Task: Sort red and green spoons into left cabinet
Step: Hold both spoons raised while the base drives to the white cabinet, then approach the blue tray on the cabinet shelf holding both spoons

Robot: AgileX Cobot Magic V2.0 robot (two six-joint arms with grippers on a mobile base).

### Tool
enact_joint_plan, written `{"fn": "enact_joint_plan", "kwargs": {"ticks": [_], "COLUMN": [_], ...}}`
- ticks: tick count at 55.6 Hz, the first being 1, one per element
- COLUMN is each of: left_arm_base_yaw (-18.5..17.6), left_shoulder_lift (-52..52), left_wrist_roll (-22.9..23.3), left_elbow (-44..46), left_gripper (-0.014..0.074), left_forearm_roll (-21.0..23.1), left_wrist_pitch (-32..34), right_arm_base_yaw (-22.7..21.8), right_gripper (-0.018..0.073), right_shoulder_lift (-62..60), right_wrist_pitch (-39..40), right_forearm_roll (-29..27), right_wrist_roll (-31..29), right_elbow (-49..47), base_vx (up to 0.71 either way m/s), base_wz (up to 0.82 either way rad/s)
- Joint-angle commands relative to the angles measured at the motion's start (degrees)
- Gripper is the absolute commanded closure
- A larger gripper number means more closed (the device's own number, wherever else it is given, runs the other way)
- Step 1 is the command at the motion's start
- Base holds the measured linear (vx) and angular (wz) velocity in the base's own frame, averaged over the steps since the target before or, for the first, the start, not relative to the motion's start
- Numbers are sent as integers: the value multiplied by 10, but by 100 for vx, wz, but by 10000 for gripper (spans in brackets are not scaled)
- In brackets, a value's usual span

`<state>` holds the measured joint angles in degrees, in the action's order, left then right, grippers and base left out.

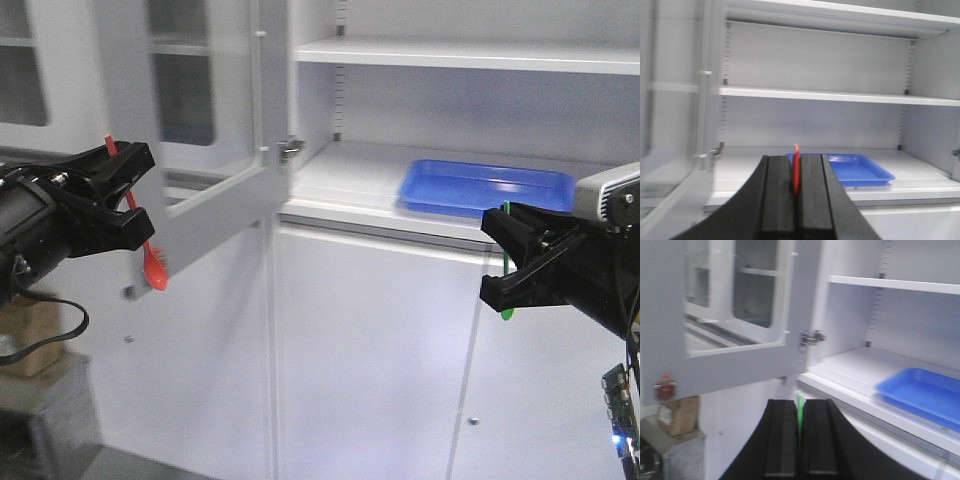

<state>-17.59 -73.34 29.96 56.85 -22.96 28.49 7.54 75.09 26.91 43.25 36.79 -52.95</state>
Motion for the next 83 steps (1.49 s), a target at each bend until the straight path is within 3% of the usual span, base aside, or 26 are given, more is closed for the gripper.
{"fn": "enact_joint_plan", "kwargs": {"ticks": [1,45,83], "left_arm_base_yaw": [-2,-2,-2], "left_shoulder_lift": [18,18,18], "left_wrist_roll": [3,3,3], "left_elbow": [17,17,17], "left_gripper": [603,603,603], "left_forearm_roll": [11,11,11], "left_wrist_pitch": [40,40,40], "right_arm_base_yaw": [0,0,0], "right_gripper": [568,568,568], "right_shoulder_lift": [-15,-15,-15], "right_wrist_pitch": [35,33,33], "right_forearm_roll": [-13,-13,-13], "right_wrist_roll": [-1,-1,-1], "right_elbow": [-15,-15,-15], "base_vx": [22,27,26], "base_wz": [-59,-33,-2]}}
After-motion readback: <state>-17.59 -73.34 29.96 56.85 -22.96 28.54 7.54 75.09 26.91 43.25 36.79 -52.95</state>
